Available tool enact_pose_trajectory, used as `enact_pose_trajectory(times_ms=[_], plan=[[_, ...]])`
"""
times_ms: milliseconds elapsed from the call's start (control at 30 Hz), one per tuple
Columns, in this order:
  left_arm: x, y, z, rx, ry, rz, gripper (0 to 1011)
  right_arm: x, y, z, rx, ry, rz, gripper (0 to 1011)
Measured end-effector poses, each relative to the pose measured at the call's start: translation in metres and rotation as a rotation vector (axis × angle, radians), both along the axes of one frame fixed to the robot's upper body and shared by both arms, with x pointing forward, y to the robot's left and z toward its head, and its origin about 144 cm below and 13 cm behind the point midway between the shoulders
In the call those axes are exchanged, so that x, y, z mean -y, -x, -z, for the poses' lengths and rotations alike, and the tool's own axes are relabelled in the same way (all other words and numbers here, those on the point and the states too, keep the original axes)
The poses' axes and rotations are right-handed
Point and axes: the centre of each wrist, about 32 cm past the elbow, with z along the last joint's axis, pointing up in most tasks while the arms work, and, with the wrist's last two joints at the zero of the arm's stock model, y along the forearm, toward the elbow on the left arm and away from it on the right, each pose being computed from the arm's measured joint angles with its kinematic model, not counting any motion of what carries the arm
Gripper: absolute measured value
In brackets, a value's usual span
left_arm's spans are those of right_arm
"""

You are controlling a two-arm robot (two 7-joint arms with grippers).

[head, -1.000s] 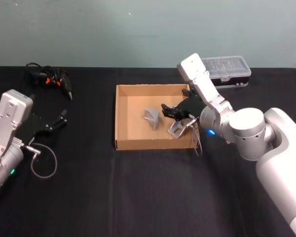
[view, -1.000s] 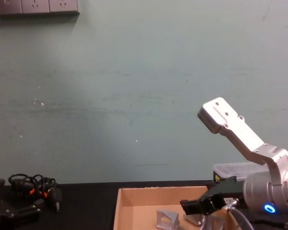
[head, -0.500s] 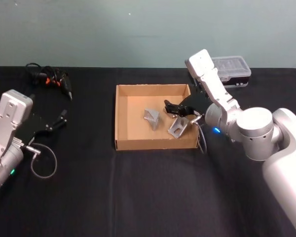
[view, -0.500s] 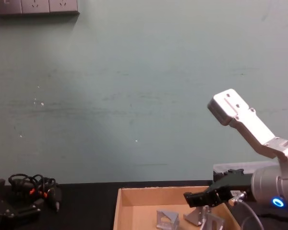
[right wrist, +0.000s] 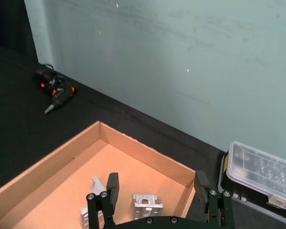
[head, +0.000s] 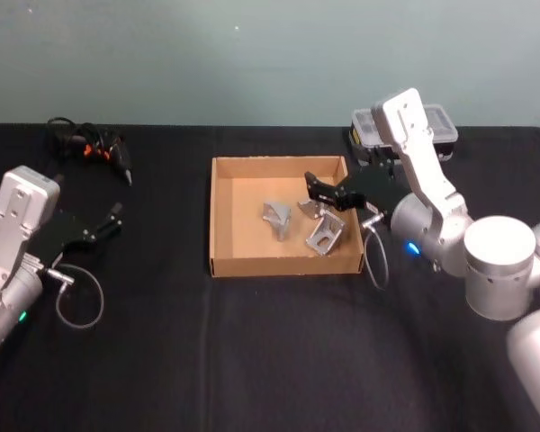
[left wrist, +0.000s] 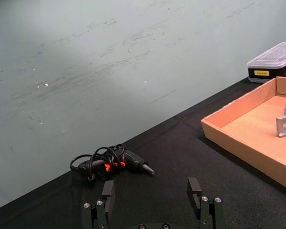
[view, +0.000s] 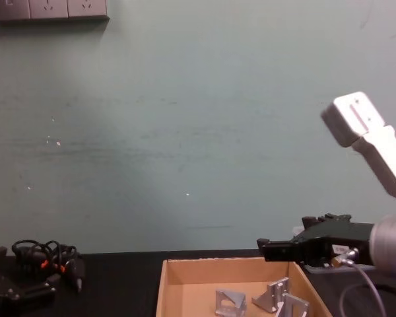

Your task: Use one hand to pick up the angle iron from the table and place it into the box.

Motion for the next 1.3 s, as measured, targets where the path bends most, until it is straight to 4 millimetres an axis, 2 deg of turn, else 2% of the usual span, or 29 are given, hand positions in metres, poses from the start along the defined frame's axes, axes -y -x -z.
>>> enact_pose_trajectory(times_ms=[467, 867, 1300], plan=[[0.000, 0.000, 0.000, 0.000, 0.000, 0.000, 1000, 0.022, 0.041, 0.004, 0.129, -0.024, -0.043, 1004], [0.000, 0.000, 0.000, 0.000, 0.000, 0.000, 1000, 0.044, 0.066, 0.014, 0.161, 0.010, -0.068, 1004], [0.000, 0.000, 0.000, 0.000, 0.000, 0.000, 1000, 0.047, 0.071, 0.017, 0.166, 0.022, -0.079, 1004]])
